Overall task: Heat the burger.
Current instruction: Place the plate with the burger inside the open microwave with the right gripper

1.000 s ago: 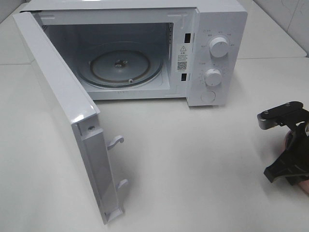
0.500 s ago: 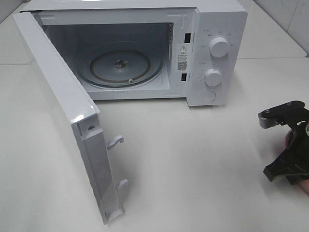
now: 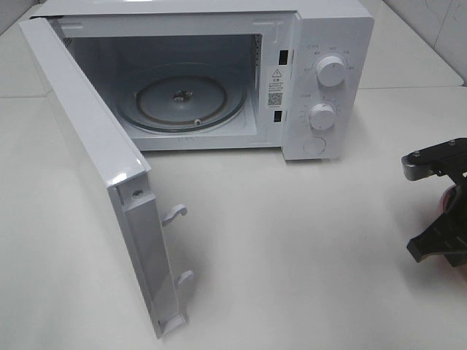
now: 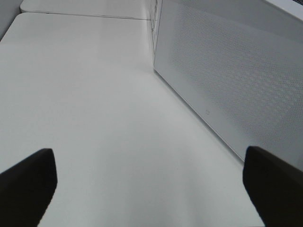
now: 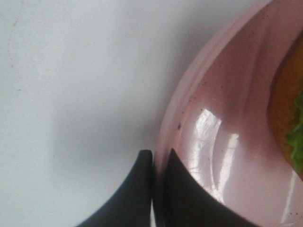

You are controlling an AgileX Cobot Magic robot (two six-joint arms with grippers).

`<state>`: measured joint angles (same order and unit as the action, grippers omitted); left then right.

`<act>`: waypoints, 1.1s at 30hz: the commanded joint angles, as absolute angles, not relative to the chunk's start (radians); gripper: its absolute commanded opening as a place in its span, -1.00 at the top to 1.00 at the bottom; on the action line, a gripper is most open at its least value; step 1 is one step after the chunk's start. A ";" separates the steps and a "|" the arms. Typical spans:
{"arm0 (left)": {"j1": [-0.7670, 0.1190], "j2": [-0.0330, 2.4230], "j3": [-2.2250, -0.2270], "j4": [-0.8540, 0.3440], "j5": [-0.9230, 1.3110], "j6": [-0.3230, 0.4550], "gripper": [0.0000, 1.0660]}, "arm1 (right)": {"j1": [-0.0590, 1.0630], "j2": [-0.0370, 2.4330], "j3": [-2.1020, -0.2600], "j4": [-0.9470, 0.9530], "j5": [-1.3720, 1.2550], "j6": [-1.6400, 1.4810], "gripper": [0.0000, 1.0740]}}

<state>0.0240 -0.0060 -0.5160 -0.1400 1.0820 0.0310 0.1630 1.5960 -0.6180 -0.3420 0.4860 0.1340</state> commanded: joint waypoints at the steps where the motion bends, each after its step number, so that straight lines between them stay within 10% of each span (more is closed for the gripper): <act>1: 0.019 -0.010 -0.515 -0.143 1.067 0.025 -0.88 | 0.165 1.573 -0.613 -0.384 0.508 0.187 1.00; 33: 0.019 -0.010 -0.515 -0.143 1.067 0.025 -0.88 | 0.306 1.499 -0.613 -0.609 0.603 0.392 1.00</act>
<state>0.0240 -0.0060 -0.5160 -0.1400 1.0820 0.0310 0.2950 1.5150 -0.6130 -0.5510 0.5870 0.3690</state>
